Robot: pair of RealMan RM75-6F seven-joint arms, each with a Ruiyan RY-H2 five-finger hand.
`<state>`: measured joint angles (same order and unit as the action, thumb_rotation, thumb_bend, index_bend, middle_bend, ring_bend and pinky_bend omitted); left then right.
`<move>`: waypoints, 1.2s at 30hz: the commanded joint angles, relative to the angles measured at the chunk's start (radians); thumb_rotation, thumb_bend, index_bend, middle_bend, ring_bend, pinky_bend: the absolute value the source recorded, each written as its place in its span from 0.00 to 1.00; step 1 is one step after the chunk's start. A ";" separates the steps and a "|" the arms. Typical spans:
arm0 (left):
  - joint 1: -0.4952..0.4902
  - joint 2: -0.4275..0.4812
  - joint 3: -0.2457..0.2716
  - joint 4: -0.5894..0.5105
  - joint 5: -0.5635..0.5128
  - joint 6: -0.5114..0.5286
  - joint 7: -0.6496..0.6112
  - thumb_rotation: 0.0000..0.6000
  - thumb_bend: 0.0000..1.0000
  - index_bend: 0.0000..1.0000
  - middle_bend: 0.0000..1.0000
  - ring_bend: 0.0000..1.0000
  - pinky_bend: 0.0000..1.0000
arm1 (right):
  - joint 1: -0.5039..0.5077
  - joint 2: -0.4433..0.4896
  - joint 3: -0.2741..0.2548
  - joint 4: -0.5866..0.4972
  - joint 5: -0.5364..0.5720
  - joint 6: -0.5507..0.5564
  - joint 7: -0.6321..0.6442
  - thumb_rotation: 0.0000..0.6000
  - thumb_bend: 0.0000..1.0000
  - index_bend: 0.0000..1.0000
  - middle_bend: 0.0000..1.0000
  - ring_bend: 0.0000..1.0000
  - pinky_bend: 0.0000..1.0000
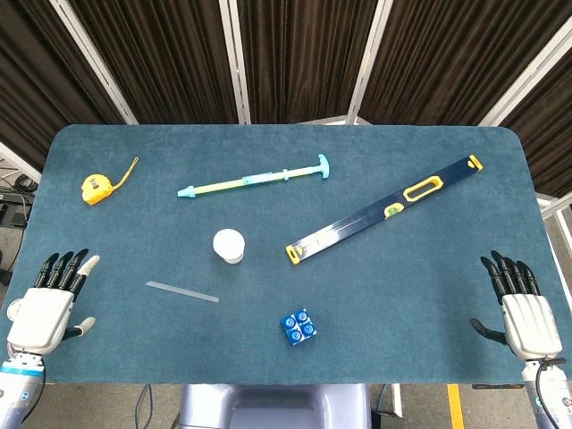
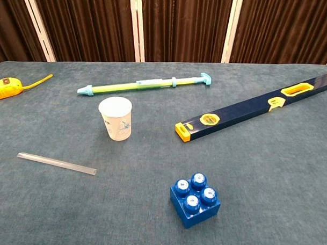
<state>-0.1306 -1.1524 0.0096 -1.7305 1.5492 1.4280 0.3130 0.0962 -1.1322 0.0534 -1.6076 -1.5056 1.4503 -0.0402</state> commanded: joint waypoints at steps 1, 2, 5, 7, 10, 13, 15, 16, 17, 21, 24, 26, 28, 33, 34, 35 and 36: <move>0.000 0.002 0.001 -0.001 -0.003 -0.003 0.001 1.00 0.06 0.00 0.00 0.00 0.00 | 0.000 0.000 0.000 0.000 -0.001 0.000 0.001 1.00 0.15 0.00 0.00 0.00 0.00; 0.000 0.002 0.002 -0.002 -0.004 -0.005 0.002 1.00 0.06 0.00 0.00 0.00 0.00 | 0.000 0.000 0.000 0.000 -0.001 0.001 0.001 1.00 0.15 0.00 0.00 0.00 0.00; 0.000 0.003 0.002 -0.004 -0.006 -0.006 0.003 1.00 0.06 0.00 0.00 0.00 0.00 | 0.000 0.000 0.000 0.001 -0.002 0.001 0.001 1.00 0.15 0.00 0.00 0.00 0.00; 0.000 0.004 0.002 -0.007 -0.009 -0.008 0.001 1.00 0.06 0.00 0.00 0.00 0.00 | 0.000 0.000 -0.001 0.001 -0.002 0.001 0.000 1.00 0.15 0.00 0.00 0.00 0.00; -0.002 0.006 0.003 -0.009 -0.011 -0.014 -0.001 1.00 0.06 0.00 0.00 0.00 0.00 | 0.000 0.000 0.000 0.000 -0.002 0.002 -0.001 1.00 0.15 0.00 0.00 0.00 0.00; -0.004 0.006 0.003 -0.009 -0.010 -0.017 -0.002 1.00 0.06 0.00 0.00 0.00 0.00 | 0.000 0.000 0.000 -0.001 -0.001 0.000 -0.001 1.00 0.15 0.00 0.00 0.00 0.00; -0.007 0.005 0.003 -0.009 -0.012 -0.022 -0.001 1.00 0.06 0.00 0.00 0.00 0.00 | 0.001 0.000 0.000 -0.001 0.001 -0.002 -0.002 1.00 0.15 0.00 0.00 0.00 0.00; -0.008 0.004 0.003 -0.008 -0.014 -0.026 -0.001 1.00 0.06 0.00 0.00 0.00 0.00 | 0.002 -0.001 0.001 -0.001 0.001 -0.002 -0.002 1.00 0.15 0.00 0.00 0.00 0.00; -0.009 0.003 0.003 -0.008 -0.015 -0.029 0.000 1.00 0.06 0.00 0.00 0.00 0.00 | 0.002 0.000 0.001 -0.002 0.001 -0.003 -0.003 1.00 0.15 0.00 0.00 0.00 0.00; -0.014 0.003 0.004 -0.009 -0.021 -0.040 0.005 1.00 0.06 0.04 0.00 0.00 0.00 | 0.003 0.000 0.001 -0.003 0.005 -0.006 -0.001 1.00 0.15 0.00 0.00 0.00 0.00; -0.018 0.003 0.003 -0.015 -0.031 -0.052 0.010 1.00 0.06 0.05 0.00 0.00 0.00 | 0.003 0.002 0.000 -0.004 0.005 -0.010 0.003 1.00 0.15 0.00 0.00 0.00 0.00; -0.025 0.002 -0.001 -0.024 -0.040 -0.064 0.017 1.00 0.06 0.07 0.00 0.00 0.00 | 0.003 0.004 0.000 -0.005 0.006 -0.010 0.007 1.00 0.15 0.00 0.00 0.00 0.00; -0.034 0.000 -0.007 -0.034 -0.051 -0.078 0.025 1.00 0.06 0.12 0.00 0.00 0.00 | 0.002 0.004 -0.001 -0.005 0.004 -0.010 0.010 1.00 0.15 0.00 0.00 0.00 0.00; -0.071 -0.013 -0.030 -0.055 -0.103 -0.137 0.071 1.00 0.10 0.28 0.00 0.00 0.00 | 0.001 0.005 -0.002 -0.005 0.002 -0.008 0.011 1.00 0.15 0.00 0.00 0.00 0.00; -0.080 -0.018 -0.036 -0.057 -0.117 -0.151 0.082 1.00 0.12 0.32 0.00 0.00 0.00 | 0.001 0.005 -0.002 -0.005 0.002 -0.007 0.011 1.00 0.15 0.00 0.00 0.00 0.00; -0.090 -0.024 -0.043 -0.058 -0.130 -0.165 0.093 1.00 0.14 0.35 0.00 0.00 0.00 | 0.001 0.004 -0.002 -0.005 0.002 -0.007 0.010 1.00 0.15 0.00 0.00 0.00 0.00; -0.101 -0.033 -0.050 -0.059 -0.145 -0.181 0.105 1.00 0.15 0.37 0.00 0.00 0.00 | 0.001 0.004 -0.002 -0.005 0.003 -0.007 0.010 1.00 0.15 0.00 0.00 0.00 0.00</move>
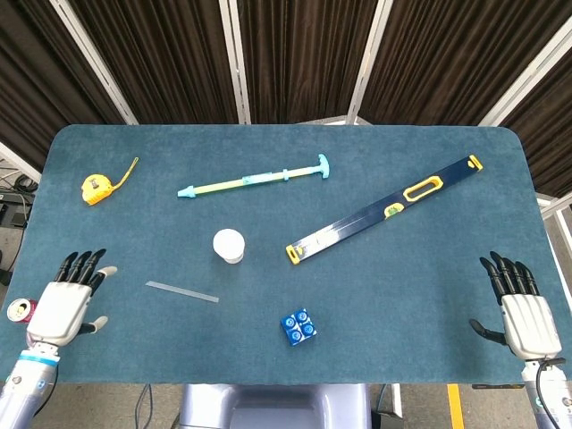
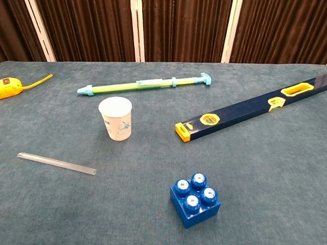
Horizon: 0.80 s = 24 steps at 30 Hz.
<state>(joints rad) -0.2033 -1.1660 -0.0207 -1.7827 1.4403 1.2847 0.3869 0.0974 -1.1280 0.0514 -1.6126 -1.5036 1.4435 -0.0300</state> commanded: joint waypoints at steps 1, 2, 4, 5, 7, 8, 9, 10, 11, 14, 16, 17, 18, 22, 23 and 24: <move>-0.039 -0.029 -0.026 -0.006 -0.053 -0.053 0.042 1.00 0.17 0.38 0.00 0.00 0.00 | 0.000 0.000 0.000 -0.001 0.001 -0.001 0.000 1.00 0.15 0.00 0.00 0.00 0.00; -0.054 -0.043 -0.035 -0.005 -0.076 -0.073 0.059 1.00 0.18 0.40 0.00 0.00 0.00 | 0.000 0.000 0.000 -0.001 0.002 -0.002 0.000 1.00 0.15 0.00 0.00 0.00 0.00; -0.077 -0.071 -0.048 0.000 -0.117 -0.102 0.091 1.00 0.20 0.40 0.00 0.00 0.00 | 0.001 0.000 0.001 -0.003 0.003 -0.004 0.001 1.00 0.15 0.00 0.00 0.00 0.00; -0.088 -0.085 -0.054 0.003 -0.137 -0.114 0.106 1.00 0.21 0.41 0.00 0.00 0.00 | 0.001 0.001 0.001 -0.003 0.004 -0.005 0.003 1.00 0.15 0.00 0.00 0.00 0.00; -0.121 -0.129 -0.064 0.022 -0.188 -0.162 0.139 1.00 0.25 0.43 0.00 0.00 0.00 | 0.002 0.003 0.000 -0.005 0.005 -0.008 0.011 1.00 0.15 0.00 0.00 0.00 0.00; -0.137 -0.154 -0.073 0.037 -0.218 -0.180 0.160 1.00 0.26 0.45 0.00 0.00 0.00 | 0.002 0.004 0.000 -0.005 0.004 -0.009 0.015 1.00 0.15 0.00 0.00 0.00 0.00; -0.152 -0.178 -0.078 0.048 -0.246 -0.190 0.182 1.00 0.27 0.46 0.00 0.00 0.00 | 0.003 0.005 0.000 -0.005 0.004 -0.010 0.018 1.00 0.15 0.00 0.00 0.00 0.00; -0.161 -0.193 -0.081 0.054 -0.262 -0.196 0.196 1.00 0.28 0.47 0.00 0.00 0.00 | 0.003 0.006 -0.001 -0.005 0.004 -0.011 0.021 1.00 0.15 0.00 0.00 0.00 0.00; -0.170 -0.209 -0.082 0.060 -0.276 -0.201 0.208 1.00 0.29 0.48 0.00 0.00 0.00 | 0.004 0.007 -0.001 -0.005 0.004 -0.013 0.022 1.00 0.15 0.00 0.00 0.00 0.00; -0.194 -0.255 -0.088 0.083 -0.312 -0.212 0.233 1.00 0.31 0.49 0.00 0.00 0.00 | 0.004 0.008 -0.002 -0.005 0.002 -0.013 0.027 1.00 0.15 0.00 0.00 0.00 0.00; -0.211 -0.282 -0.092 0.098 -0.333 -0.220 0.249 1.00 0.34 0.50 0.00 0.00 0.00 | 0.004 0.009 -0.002 -0.006 0.002 -0.014 0.029 1.00 0.15 0.00 0.00 0.00 0.00; -0.220 -0.295 -0.095 0.107 -0.343 -0.222 0.256 1.00 0.35 0.51 0.00 0.00 0.00 | 0.005 0.010 -0.002 -0.006 0.002 -0.015 0.031 1.00 0.15 0.00 0.00 0.00 0.00; -0.228 -0.309 -0.099 0.115 -0.351 -0.222 0.261 1.00 0.36 0.51 0.00 0.00 0.00 | 0.005 0.010 -0.002 -0.006 0.003 -0.016 0.032 1.00 0.15 0.00 0.00 0.00 0.00; -0.252 -0.344 -0.106 0.137 -0.381 -0.231 0.272 1.00 0.37 0.51 0.00 0.00 0.00 | 0.007 0.011 -0.002 -0.006 0.005 -0.020 0.037 1.00 0.15 0.00 0.00 0.00 0.00; -0.258 -0.352 -0.107 0.143 -0.390 -0.233 0.276 1.00 0.37 0.51 0.00 0.00 0.00 | 0.007 0.012 -0.002 -0.006 0.005 -0.021 0.039 1.00 0.15 0.00 0.00 0.00 0.00; -0.265 -0.360 -0.107 0.148 -0.399 -0.236 0.281 1.00 0.37 0.51 0.00 0.00 0.00 | 0.008 0.012 -0.002 -0.007 0.006 -0.023 0.041 1.00 0.15 0.00 0.00 0.00 0.00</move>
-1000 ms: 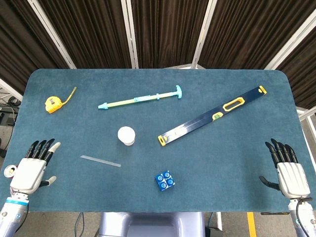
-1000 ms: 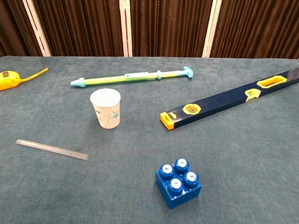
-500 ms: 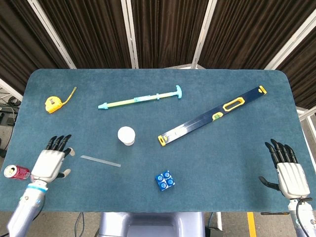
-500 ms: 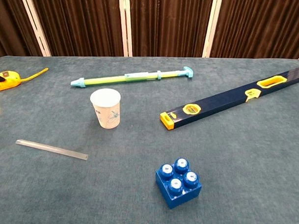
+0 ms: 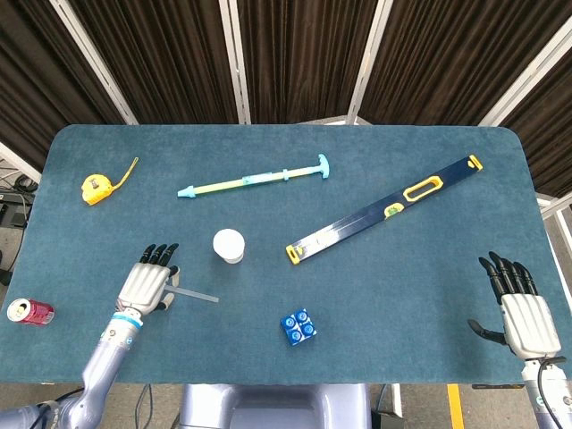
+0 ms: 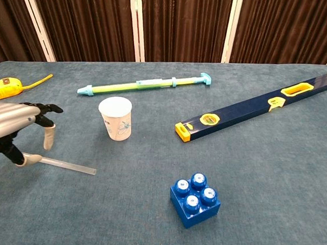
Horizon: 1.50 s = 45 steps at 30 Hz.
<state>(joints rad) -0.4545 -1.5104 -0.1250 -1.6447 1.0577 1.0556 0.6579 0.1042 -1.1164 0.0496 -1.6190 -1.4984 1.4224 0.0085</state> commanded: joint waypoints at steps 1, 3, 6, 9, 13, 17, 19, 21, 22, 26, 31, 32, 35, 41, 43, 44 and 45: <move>-0.020 -0.022 -0.003 0.014 -0.027 -0.010 0.015 1.00 0.37 0.51 0.00 0.00 0.00 | 0.002 0.001 0.000 0.000 0.001 -0.004 0.004 1.00 0.15 0.00 0.00 0.00 0.00; -0.029 -0.033 -0.002 0.017 -0.045 -0.016 0.021 1.00 0.37 0.51 0.00 0.00 0.00 | 0.003 0.002 0.000 -0.001 0.003 -0.006 0.006 1.00 0.15 0.00 0.00 0.00 0.00; -0.041 -0.047 0.000 0.022 -0.065 -0.021 0.029 1.00 0.37 0.50 0.00 0.00 0.00 | 0.004 0.003 0.001 -0.002 0.005 -0.010 0.009 1.00 0.15 0.00 0.00 0.00 0.00; -0.053 -0.061 0.005 0.028 -0.084 -0.017 0.039 1.00 0.37 0.50 0.00 0.00 0.00 | 0.004 0.004 0.000 -0.002 0.004 -0.009 0.009 1.00 0.15 0.00 0.00 0.00 0.00; -0.065 -0.073 0.014 0.037 -0.096 -0.011 0.048 1.00 0.37 0.50 0.00 0.00 0.00 | 0.003 0.003 0.000 -0.002 0.003 -0.007 0.006 1.00 0.15 0.00 0.00 0.00 0.00; -0.072 -0.084 0.021 0.046 -0.097 -0.005 0.047 1.00 0.37 0.49 0.00 0.00 0.00 | 0.003 0.002 0.000 -0.003 0.004 -0.007 0.004 1.00 0.15 0.00 0.00 0.00 0.00; -0.075 -0.090 0.024 0.053 -0.095 -0.003 0.046 1.00 0.37 0.49 0.00 0.00 0.00 | 0.003 0.002 0.000 -0.003 0.004 -0.006 0.003 1.00 0.15 0.00 0.00 0.00 0.00; -0.078 -0.099 0.025 0.063 -0.096 0.001 0.043 1.00 0.37 0.49 0.00 0.00 0.00 | 0.003 0.002 0.000 -0.003 0.004 -0.006 0.003 1.00 0.15 0.00 0.00 0.00 0.00; -0.080 -0.104 0.026 0.067 -0.097 0.001 0.041 1.00 0.37 0.49 0.00 0.00 0.00 | 0.003 0.002 -0.001 -0.003 0.004 -0.006 0.002 1.00 0.15 0.00 0.00 0.00 0.00; -0.086 -0.117 0.034 0.080 -0.099 0.006 0.041 1.00 0.37 0.49 0.00 0.00 0.00 | 0.003 0.002 0.000 -0.003 0.004 -0.006 0.002 1.00 0.15 0.00 0.00 0.00 0.00; -0.089 -0.134 0.040 0.092 -0.099 0.018 0.035 1.00 0.37 0.53 0.00 0.00 0.00 | 0.003 0.001 -0.001 -0.003 0.004 -0.005 0.002 1.00 0.15 0.00 0.00 0.00 0.00; -0.089 -0.139 0.042 0.094 -0.098 0.020 0.033 1.00 0.37 0.55 0.00 0.00 0.00 | 0.002 0.001 -0.001 -0.003 0.004 -0.005 0.001 1.00 0.15 0.00 0.00 0.00 0.00; -0.088 -0.147 0.048 0.102 -0.093 0.029 0.028 1.00 0.39 0.59 0.00 0.00 0.00 | 0.002 0.000 0.000 -0.002 0.005 -0.003 -0.001 1.00 0.15 0.00 0.00 0.00 0.00; -0.081 -0.138 0.056 0.094 -0.069 0.048 0.006 1.00 0.43 0.61 0.00 0.00 0.00 | 0.001 -0.001 0.000 -0.002 0.005 -0.001 -0.007 1.00 0.15 0.00 0.00 0.00 0.00; -0.079 -0.130 0.054 0.082 -0.064 0.054 -0.003 1.00 0.43 0.61 0.00 0.00 0.00 | 0.001 -0.001 -0.001 -0.003 0.005 -0.001 -0.008 1.00 0.15 0.00 0.00 0.00 0.00; -0.079 -0.124 0.052 0.073 -0.061 0.058 -0.008 1.00 0.43 0.61 0.00 0.00 0.00 | 0.001 -0.001 -0.001 -0.003 0.005 -0.002 -0.008 1.00 0.15 0.00 0.00 0.00 0.00; -0.078 -0.120 0.050 0.067 -0.059 0.061 -0.012 1.00 0.43 0.62 0.00 0.00 0.00 | 0.001 -0.001 -0.001 -0.003 0.005 -0.002 -0.008 1.00 0.15 0.00 0.00 0.00 0.00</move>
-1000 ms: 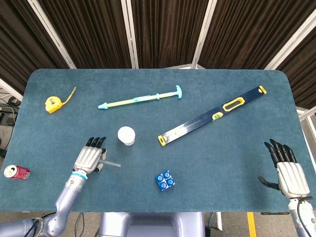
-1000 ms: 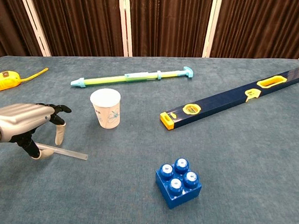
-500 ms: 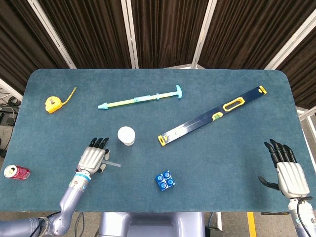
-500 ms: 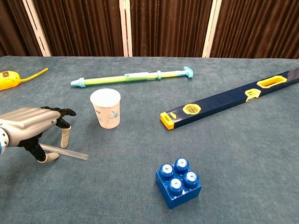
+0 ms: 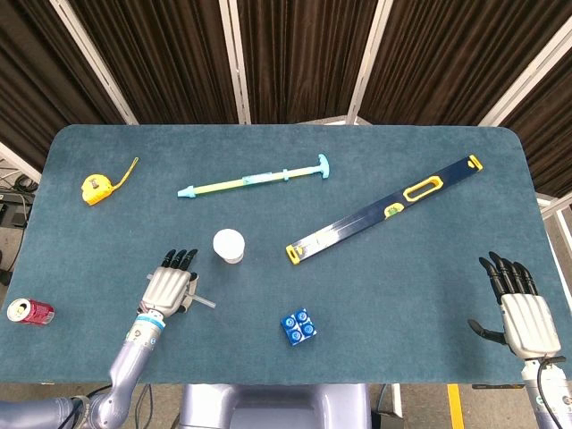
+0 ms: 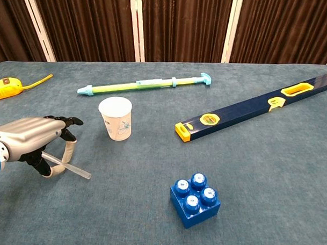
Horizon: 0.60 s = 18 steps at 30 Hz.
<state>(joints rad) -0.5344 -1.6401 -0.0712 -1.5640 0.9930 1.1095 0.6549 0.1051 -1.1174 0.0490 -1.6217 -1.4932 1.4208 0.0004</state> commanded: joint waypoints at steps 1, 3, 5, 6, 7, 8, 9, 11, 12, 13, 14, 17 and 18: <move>0.003 0.017 -0.008 -0.026 0.009 0.013 -0.014 1.00 0.43 0.62 0.00 0.00 0.00 | 0.000 0.000 0.000 0.000 0.000 0.000 0.000 1.00 0.15 0.00 0.00 0.00 0.00; 0.003 0.030 -0.016 -0.052 0.016 0.024 -0.022 1.00 0.43 0.62 0.00 0.00 0.00 | 0.000 0.000 0.000 0.000 0.000 -0.001 0.000 1.00 0.15 0.00 0.00 0.00 0.00; 0.002 0.045 -0.026 -0.079 0.026 0.034 -0.030 1.00 0.43 0.62 0.00 0.00 0.00 | 0.000 0.000 0.000 0.000 0.000 -0.001 0.000 1.00 0.15 0.00 0.00 0.00 0.00; 0.001 0.054 -0.034 -0.094 0.033 0.040 -0.035 1.00 0.43 0.61 0.00 0.00 0.00 | 0.000 0.000 0.000 0.000 0.000 -0.001 0.001 1.00 0.15 0.00 0.00 0.00 0.00; -0.001 0.063 -0.045 -0.112 0.041 0.048 -0.042 1.00 0.43 0.61 0.00 0.00 0.00 | 0.000 0.000 0.000 0.000 0.000 -0.001 0.001 1.00 0.15 0.00 0.00 0.00 0.00; -0.003 0.073 -0.056 -0.130 0.047 0.054 -0.049 1.00 0.43 0.61 0.00 0.00 0.00 | 0.000 0.000 0.000 0.000 -0.001 -0.001 0.001 1.00 0.15 0.00 0.00 0.00 0.00; -0.007 0.087 -0.076 -0.159 0.052 0.061 -0.064 1.00 0.43 0.61 0.00 0.00 0.00 | 0.001 0.000 -0.001 0.000 -0.001 -0.001 0.000 1.00 0.15 0.00 0.00 0.00 0.00; -0.013 0.104 -0.107 -0.197 0.050 0.065 -0.089 1.00 0.43 0.61 0.00 0.00 0.00 | 0.000 0.001 -0.001 -0.001 0.000 -0.001 0.001 1.00 0.15 0.00 0.00 0.00 0.00; -0.017 0.109 -0.127 -0.215 0.048 0.067 -0.107 1.00 0.43 0.61 0.00 0.00 0.00 | 0.001 0.001 -0.001 -0.001 0.000 -0.002 0.002 1.00 0.15 0.00 0.00 0.00 0.00; -0.021 0.113 -0.146 -0.228 0.043 0.067 -0.125 1.00 0.43 0.61 0.00 0.00 0.00 | 0.001 0.001 -0.001 -0.001 0.000 -0.002 0.002 1.00 0.15 0.00 0.00 0.00 0.00; -0.025 0.115 -0.163 -0.238 0.037 0.065 -0.142 1.00 0.43 0.61 0.00 0.00 0.00 | 0.001 0.001 -0.001 -0.001 0.000 -0.003 0.002 1.00 0.15 0.00 0.00 0.00 0.00; -0.042 0.110 -0.215 -0.257 0.003 0.054 -0.189 1.00 0.43 0.61 0.00 0.00 0.00 | 0.002 0.002 -0.001 -0.002 0.001 -0.006 0.005 1.00 0.15 0.00 0.00 0.00 0.00; -0.049 0.106 -0.230 -0.263 -0.018 0.048 -0.199 1.00 0.43 0.61 0.00 0.00 0.00 | 0.002 0.003 -0.002 -0.002 0.001 -0.007 0.006 1.00 0.15 0.00 0.00 0.00 0.00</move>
<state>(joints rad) -0.5667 -1.5339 -0.2681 -1.8065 1.0087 1.1665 0.4831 0.1070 -1.1148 0.0475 -1.6239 -1.4920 1.4138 0.0060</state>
